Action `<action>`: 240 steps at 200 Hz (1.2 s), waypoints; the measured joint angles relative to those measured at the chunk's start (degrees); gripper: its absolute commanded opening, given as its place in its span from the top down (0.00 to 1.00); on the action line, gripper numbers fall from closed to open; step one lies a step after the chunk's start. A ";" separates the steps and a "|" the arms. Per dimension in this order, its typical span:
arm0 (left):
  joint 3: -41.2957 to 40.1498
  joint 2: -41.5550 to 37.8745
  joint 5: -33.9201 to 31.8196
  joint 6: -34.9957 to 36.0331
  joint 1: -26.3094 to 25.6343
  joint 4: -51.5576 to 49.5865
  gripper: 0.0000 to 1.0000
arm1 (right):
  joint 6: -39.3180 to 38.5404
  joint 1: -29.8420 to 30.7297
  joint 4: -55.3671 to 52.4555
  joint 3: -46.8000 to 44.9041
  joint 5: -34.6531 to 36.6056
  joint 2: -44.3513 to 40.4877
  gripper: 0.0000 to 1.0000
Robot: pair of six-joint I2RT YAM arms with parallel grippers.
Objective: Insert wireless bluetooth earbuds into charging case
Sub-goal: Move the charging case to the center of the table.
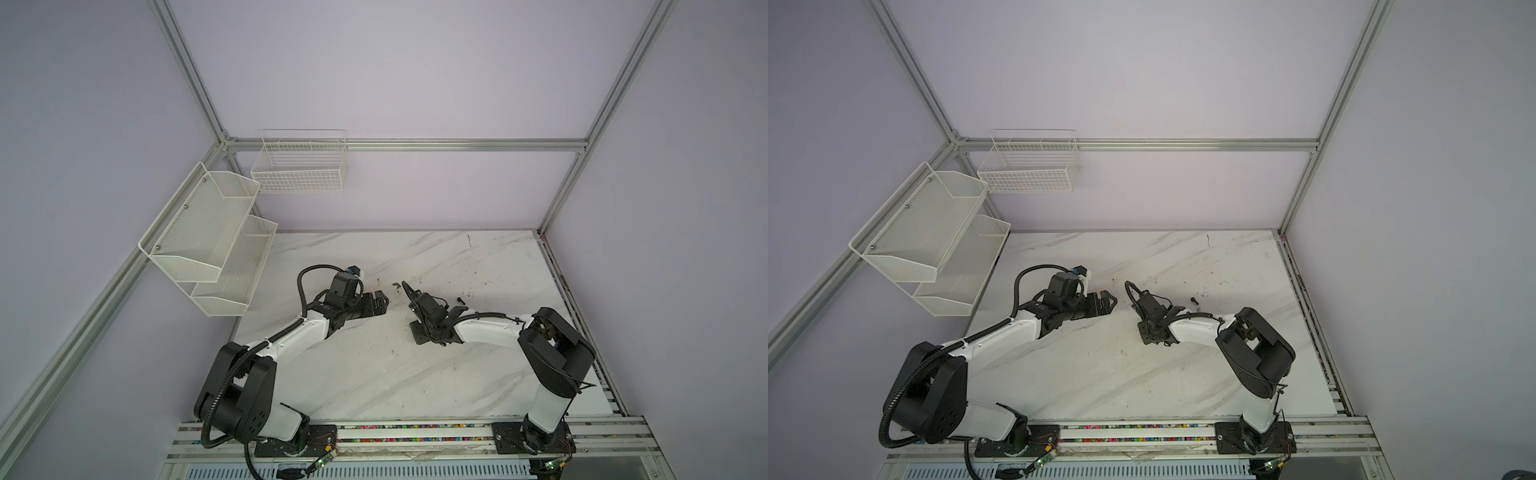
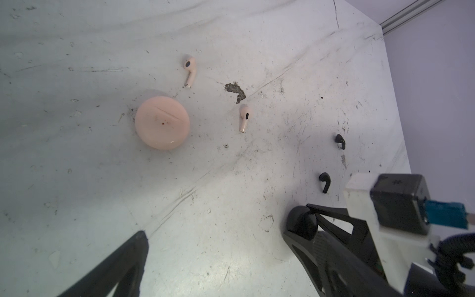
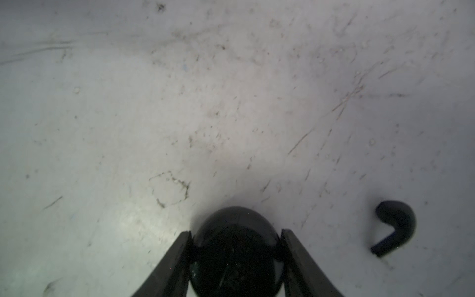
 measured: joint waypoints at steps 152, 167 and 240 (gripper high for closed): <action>-2.38 -5.29 1.20 -1.55 0.00 0.28 0.00 | 11.32 7.69 -0.63 -6.36 -1.51 -5.51 0.36; -2.78 -5.35 1.22 -1.62 0.00 0.31 0.00 | 11.98 8.13 -0.39 -6.36 -1.92 -5.51 0.33; -5.31 -6.91 1.62 -2.97 0.00 0.50 0.00 | 14.69 11.56 -0.26 -6.43 -6.64 -6.82 0.30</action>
